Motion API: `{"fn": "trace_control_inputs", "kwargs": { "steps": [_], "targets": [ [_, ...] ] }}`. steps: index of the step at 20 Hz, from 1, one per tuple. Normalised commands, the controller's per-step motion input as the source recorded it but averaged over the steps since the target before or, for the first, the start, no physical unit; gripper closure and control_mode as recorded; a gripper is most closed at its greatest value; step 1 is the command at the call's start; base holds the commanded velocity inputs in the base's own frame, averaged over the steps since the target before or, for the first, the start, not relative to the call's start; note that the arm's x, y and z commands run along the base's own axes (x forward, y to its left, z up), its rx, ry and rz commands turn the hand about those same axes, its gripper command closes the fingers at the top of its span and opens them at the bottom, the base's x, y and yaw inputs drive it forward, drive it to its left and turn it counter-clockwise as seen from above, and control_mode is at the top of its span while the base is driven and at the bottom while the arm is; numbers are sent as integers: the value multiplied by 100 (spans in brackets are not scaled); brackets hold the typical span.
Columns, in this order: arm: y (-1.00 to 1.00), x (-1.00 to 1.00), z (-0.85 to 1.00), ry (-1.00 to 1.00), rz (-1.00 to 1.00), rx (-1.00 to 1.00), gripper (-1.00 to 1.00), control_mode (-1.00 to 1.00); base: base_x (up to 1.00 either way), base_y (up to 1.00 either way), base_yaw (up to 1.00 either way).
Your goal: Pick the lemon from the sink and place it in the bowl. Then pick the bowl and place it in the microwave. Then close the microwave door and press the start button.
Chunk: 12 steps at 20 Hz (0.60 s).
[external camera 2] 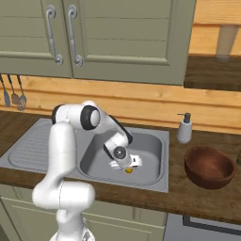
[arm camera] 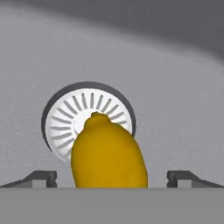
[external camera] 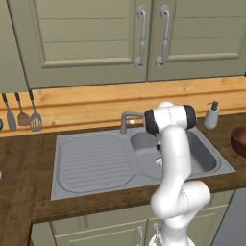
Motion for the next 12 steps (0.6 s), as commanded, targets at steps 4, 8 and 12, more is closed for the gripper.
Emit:
{"fn": "trace_control_inputs", "kwargs": {
  "steps": [4, 8, 12],
  "targets": [
    [-10, 16, -6, 7, 9, 0, -100, -100, 0, 0, 0],
    [0, 11, -28, 7, 7, -1, 100, -100, 0, 0, 0],
    [-1, -3, -25, 0, 6, 0, 100, -100, 0, 0, 0]
  ]
}}
